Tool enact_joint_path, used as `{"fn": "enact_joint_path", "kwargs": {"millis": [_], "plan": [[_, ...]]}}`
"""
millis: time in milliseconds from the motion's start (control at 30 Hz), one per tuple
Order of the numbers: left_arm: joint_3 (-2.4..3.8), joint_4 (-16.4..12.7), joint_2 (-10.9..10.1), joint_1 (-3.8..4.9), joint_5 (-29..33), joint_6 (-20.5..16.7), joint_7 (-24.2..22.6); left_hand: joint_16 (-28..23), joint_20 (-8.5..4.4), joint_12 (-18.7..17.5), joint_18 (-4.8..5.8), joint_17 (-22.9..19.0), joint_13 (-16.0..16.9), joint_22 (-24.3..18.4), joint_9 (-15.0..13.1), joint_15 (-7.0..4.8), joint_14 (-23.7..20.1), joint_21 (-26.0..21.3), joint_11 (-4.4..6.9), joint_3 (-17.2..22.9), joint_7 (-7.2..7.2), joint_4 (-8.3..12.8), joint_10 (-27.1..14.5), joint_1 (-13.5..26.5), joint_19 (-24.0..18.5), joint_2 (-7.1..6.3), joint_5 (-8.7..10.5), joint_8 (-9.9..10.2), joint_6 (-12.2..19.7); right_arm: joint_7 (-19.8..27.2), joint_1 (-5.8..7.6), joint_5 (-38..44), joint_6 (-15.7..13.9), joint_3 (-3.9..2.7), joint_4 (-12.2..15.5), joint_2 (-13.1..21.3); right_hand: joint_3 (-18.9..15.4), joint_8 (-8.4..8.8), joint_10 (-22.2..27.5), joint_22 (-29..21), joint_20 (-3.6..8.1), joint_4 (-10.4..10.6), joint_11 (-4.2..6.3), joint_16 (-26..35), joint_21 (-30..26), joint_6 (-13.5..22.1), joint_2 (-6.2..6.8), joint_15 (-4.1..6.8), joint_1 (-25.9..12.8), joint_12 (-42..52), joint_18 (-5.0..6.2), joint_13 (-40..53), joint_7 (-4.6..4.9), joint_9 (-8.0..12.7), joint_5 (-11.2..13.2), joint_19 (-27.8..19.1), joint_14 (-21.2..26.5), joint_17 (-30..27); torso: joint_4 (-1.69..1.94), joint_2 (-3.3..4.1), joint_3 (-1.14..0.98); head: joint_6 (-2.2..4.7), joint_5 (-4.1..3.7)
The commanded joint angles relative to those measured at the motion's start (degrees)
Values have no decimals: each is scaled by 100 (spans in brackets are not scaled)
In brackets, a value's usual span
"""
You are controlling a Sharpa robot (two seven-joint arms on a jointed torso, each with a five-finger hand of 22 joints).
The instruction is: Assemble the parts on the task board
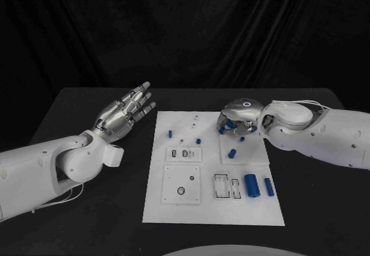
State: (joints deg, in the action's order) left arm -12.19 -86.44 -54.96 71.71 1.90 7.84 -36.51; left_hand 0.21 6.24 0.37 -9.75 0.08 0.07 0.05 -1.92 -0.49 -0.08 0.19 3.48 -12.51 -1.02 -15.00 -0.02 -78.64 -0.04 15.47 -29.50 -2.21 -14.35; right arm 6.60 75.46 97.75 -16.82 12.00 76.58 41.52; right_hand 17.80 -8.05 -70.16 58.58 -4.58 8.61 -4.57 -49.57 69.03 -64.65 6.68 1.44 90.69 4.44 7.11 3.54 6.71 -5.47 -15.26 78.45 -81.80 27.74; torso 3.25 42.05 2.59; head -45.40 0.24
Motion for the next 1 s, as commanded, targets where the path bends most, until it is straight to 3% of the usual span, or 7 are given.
{"fn": "enact_joint_path", "kwargs": {"millis": [33, 200, 400, 533, 700, 800, 1000], "plan": [[5, -49, -38, 8, -31, 21, -56, -21, 51, -37, -54, -8, -7, -5, -10, 31, 8, -19, -30, 36, 2, 28, 2, -65, 4, -8, -44, -29, -62, -48, 158, -280, -352, -14, 115, 17, 52, -10, -181, 44, 45, 4, 145, -63, 54, -46, -78, 35, -19, -11, -84, 9, 4, -122, 61, 17, -23, 61, -13, -7, 0, -21, 71], [5, -97, -78, 9, -31, -55, -43, -21, 51, -37, -54, -8, -7, -5, -11, 28, 8, -19, -30, 36, 2, 35, 2, -71, 4, -18, -51, -34, -75, -210, 438, -447, -272, -14, 82, -122, 63, 1, -180, 68, 45, 8, 141, -87, 70, -41, -74, 33, -44, -34, -88, 5, 6, -127, 109, 20, -31, 93, -25, -6, 4, -36, 96], [5, -173, -65, 9, -31, -131, -122, -21, 46, -37, -56, -8, -7, -5, -6, 18, 8, -19, -33, 32, 4, 38, 2, -73, 4, -35, -49, -31, -48, -216, 578, -509, -80, -14, -336, -509, 74, 38, -136, 94, 38, 28, 123, -85, 81, 1, -56, 21, -107, -79, -92, 0, 18, -130, 161, 11, -20, 94, -7, 1, 14, -29, 73], [5, -199, -49, 9, -31, -181, -195, -21, 36, -37, -57, -8, -7, -5, -2, -2, 8, -19, -24, 34, -7, 30, 2, -75, 4, -36, -49, -27, -27, -155, 592, -540, -9, -14, -637, -765, 70, 49, -129, 138, 34, 41, 120, -121, 108, 12, -41, 16, -143, -82, -100, 2, 18, -131, 167, 20, -27, 149, -9, 4, 11, -29, 59], [5, -198, -40, 9, -31, -204, -220, -21, 33, -37, -57, -8, -7, -5, -3, -7, 8, -19, -21, 34, -11, 27, 2, -75, 4, -36, -49, -27, -30, -97, 560, -556, 34, -14, -975, -1058, 73, 65, -111, 208, 30, 50, 115, -198, 154, 30, -30, 13, -170, -88, -113, 1, 20, -131, 167, 41, -48, 260, 42, 7, 14, -29, -24], [5, -183, -27, 9, -31, -194, -217, -21, 33, -37, -57, -8, -7, -5, -3, -7, 8, -19, -21, 34, -11, 27, 2, -75, 4, -36, -49, -27, -30, -86, 531, -560, 85, -14, -1116, -1191, 76, 70, -105, 223, 29, 50, 114, -207, 163, 36, -29, 12, -174, -90, -116, 0, 21, -131, 167, 45, -52, 271, 75, 25, 28, -25, -63], [5, -173, -12, 9, -31, -199, -217, -21, 17, -37, -57, -8, -7, -5, -10, -30, 8, -19, -34, 53, 10, 13, 2, -87, 4, -8, -73, -44, -87, -111, 488, -562, 247, -15, -1251, -1349, 114, 123, -29, 233, 16, 42, 94, -178, 165, 103, -14, -3, -189, -98, -115, -2, 39, -126, 162, 25, -27, 229, 106, 52, 44, -3, -99]]}}
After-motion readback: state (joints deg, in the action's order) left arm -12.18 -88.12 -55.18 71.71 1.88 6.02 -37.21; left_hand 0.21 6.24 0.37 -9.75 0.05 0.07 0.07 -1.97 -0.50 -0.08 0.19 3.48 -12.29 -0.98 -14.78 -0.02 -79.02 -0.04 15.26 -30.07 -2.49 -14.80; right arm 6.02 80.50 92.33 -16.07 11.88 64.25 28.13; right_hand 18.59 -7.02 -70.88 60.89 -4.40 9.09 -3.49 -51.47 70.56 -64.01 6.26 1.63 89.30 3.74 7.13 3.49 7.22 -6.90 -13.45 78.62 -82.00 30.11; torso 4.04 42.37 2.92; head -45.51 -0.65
